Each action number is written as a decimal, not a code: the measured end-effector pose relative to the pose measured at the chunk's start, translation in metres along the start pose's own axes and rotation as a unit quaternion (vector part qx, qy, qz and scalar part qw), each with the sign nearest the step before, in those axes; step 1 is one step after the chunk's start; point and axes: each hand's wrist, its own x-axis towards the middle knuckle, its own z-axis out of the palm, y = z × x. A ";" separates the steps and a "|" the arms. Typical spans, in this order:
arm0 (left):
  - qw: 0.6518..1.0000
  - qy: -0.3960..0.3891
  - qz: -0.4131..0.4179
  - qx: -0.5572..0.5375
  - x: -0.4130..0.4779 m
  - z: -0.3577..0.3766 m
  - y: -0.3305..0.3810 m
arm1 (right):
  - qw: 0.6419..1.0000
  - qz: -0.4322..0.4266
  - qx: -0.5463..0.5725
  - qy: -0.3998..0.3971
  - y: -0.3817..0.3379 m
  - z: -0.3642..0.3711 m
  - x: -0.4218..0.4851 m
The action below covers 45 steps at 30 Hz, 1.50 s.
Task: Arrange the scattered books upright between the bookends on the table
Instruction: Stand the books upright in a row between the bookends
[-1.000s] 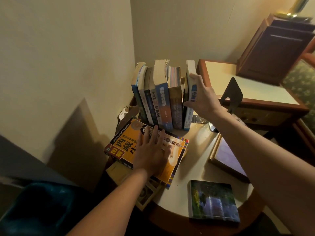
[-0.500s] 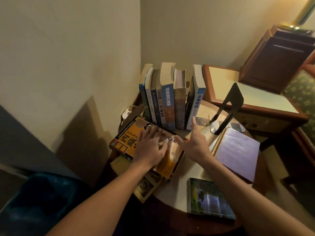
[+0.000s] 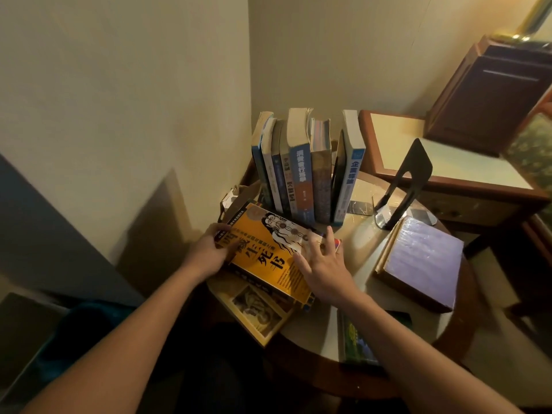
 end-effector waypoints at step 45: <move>0.958 0.052 0.283 -0.014 -0.146 0.030 0.159 | 0.863 -0.164 0.469 0.097 -0.082 -0.092 -0.075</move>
